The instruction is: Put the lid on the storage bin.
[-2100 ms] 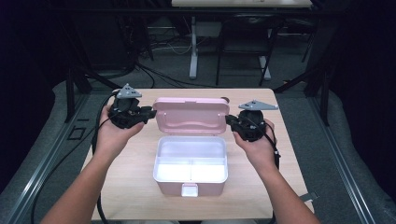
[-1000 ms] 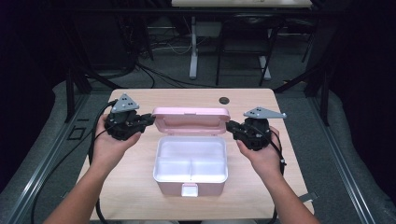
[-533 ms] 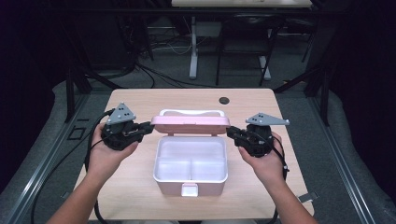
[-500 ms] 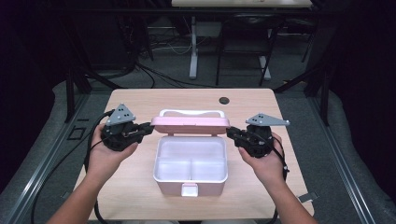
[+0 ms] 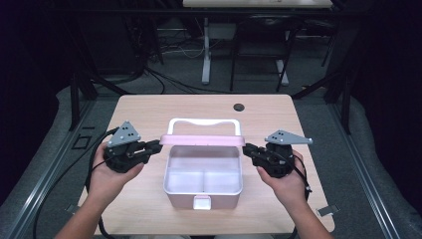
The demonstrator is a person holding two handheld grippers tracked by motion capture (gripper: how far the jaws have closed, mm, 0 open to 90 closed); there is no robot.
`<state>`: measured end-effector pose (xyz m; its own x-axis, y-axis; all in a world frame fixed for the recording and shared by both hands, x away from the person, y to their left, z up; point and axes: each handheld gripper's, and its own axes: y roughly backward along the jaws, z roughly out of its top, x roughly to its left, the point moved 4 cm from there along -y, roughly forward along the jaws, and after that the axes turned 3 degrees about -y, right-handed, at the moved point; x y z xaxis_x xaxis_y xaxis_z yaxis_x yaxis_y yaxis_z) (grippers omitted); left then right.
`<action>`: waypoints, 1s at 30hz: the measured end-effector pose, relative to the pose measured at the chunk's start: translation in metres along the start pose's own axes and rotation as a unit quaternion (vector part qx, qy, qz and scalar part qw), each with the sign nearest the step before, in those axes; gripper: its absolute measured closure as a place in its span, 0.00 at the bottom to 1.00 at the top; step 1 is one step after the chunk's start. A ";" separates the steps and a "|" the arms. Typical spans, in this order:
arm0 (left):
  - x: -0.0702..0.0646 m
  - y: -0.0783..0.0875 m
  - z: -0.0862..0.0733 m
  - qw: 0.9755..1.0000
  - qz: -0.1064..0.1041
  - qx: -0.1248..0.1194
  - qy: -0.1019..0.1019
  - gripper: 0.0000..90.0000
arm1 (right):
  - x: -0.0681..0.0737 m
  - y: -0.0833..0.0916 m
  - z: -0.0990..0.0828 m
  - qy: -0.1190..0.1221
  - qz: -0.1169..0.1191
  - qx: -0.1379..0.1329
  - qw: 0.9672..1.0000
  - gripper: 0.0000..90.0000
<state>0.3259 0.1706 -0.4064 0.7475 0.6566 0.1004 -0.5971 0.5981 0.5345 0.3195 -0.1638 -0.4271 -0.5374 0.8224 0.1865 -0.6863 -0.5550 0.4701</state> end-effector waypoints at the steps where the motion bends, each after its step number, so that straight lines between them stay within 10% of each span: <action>1: -0.001 0.000 -0.001 1.000 -0.001 0.000 -0.002 0.90 | 0.000 0.001 -0.001 -0.001 0.000 -0.002 1.000 0.91; 30: -0.016 0.003 -0.048 1.000 -0.004 0.004 0.007 0.93 | -0.003 0.015 -0.037 -0.014 0.010 0.010 1.000 0.98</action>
<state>0.2988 0.1841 -0.4469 0.7488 0.6574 0.0844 -0.5878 0.5999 0.5427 0.2920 -0.1790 -0.4527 -0.5363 0.8151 0.2193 -0.6662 -0.5683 0.4830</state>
